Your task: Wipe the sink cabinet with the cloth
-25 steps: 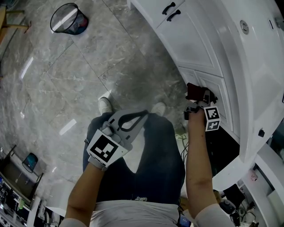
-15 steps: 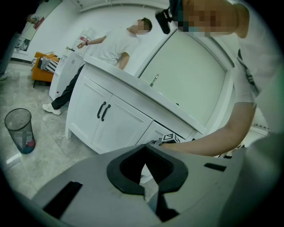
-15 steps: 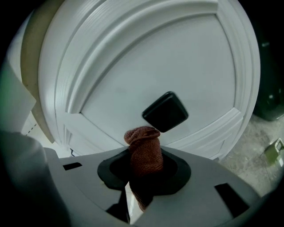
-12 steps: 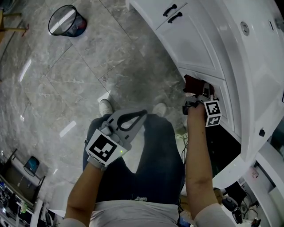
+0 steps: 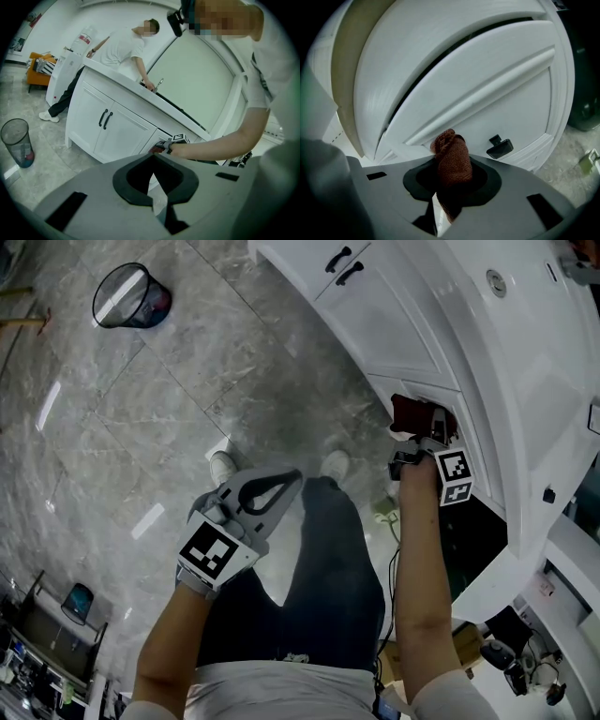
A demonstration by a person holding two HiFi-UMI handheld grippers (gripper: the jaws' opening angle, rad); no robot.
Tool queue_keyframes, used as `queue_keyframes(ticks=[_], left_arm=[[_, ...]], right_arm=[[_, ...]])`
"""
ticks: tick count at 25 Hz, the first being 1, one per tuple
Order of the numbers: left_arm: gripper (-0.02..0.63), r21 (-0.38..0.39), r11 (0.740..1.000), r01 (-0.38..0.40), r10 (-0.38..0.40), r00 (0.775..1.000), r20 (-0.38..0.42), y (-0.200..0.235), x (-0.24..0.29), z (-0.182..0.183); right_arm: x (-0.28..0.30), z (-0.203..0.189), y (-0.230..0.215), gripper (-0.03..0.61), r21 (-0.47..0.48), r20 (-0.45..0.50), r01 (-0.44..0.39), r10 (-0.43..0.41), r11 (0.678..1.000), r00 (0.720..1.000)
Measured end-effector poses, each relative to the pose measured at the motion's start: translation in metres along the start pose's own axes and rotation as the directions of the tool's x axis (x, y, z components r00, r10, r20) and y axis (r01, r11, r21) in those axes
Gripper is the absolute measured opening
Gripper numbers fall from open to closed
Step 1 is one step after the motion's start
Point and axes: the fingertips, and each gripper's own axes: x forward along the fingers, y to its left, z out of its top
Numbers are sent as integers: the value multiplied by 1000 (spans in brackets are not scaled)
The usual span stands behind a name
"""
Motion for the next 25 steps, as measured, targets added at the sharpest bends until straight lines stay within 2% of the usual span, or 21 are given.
queue_keyframes(ticks=[6,15,25], left_arm=[[11,11,1000,19,-19,1000,-15,-14,-1,6],[11,20,999,49,-48,998,-41,-39,11,2],[11,33,998,58,-56,997,-54,-56,23,-6]], right_arm=[[-16,16,-3,98,46,15,-3,2,999,1000],[-39,35,-32,98,78,26,-5,3,997,1000],[-60,55,-85,98,103,55,42,-48,994,997]])
